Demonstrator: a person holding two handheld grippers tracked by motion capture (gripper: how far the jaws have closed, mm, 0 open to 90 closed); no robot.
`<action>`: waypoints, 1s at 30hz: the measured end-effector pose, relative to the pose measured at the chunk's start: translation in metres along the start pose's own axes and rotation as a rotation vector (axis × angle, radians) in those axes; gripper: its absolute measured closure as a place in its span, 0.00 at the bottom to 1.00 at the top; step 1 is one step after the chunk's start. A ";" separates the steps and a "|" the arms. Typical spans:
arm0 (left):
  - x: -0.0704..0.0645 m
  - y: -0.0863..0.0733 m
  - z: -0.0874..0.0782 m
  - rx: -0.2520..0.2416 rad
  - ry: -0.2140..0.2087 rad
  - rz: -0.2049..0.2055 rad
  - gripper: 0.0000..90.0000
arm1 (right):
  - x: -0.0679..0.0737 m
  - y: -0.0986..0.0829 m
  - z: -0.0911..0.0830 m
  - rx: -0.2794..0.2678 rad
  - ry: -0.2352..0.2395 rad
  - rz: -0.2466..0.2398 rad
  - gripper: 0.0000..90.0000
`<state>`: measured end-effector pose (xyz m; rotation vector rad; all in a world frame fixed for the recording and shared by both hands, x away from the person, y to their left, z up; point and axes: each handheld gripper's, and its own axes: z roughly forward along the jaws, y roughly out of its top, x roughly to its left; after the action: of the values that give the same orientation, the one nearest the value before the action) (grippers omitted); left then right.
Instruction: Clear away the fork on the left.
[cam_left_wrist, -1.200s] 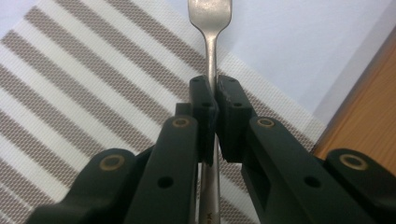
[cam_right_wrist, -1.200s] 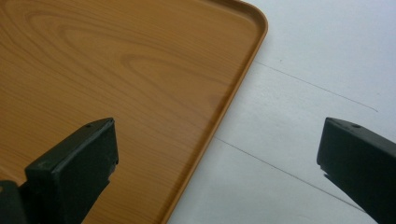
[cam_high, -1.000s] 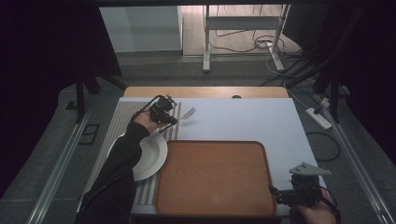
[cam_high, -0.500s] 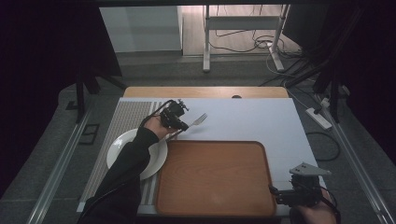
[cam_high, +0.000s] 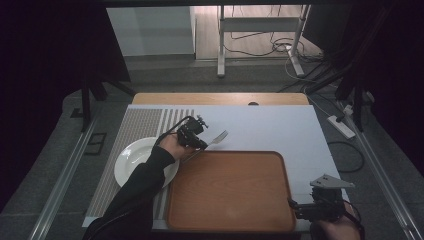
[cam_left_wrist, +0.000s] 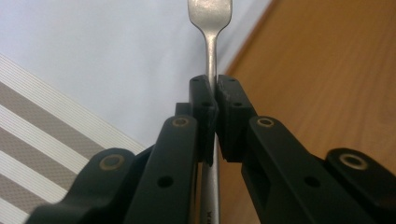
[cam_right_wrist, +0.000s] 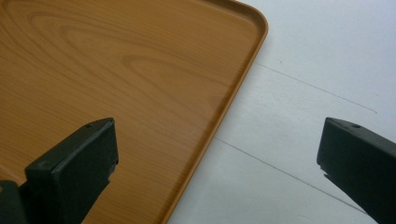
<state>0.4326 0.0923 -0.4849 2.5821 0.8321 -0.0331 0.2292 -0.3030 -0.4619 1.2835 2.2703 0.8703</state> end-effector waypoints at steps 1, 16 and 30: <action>-0.003 -0.002 0.000 0.000 0.001 0.001 0.95 | 0.000 0.000 0.000 -0.001 0.000 0.000 0.00; -0.035 -0.039 -0.009 -0.007 0.000 -0.036 0.95 | 0.000 0.000 -0.001 -0.018 0.008 0.002 0.00; -0.063 -0.062 -0.007 -0.012 -0.019 -0.081 0.95 | 0.000 0.000 -0.002 -0.019 0.007 -0.005 0.00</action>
<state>0.3453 0.1059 -0.4929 2.5316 0.9262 -0.0755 0.2280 -0.3034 -0.4609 1.2678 2.2644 0.8938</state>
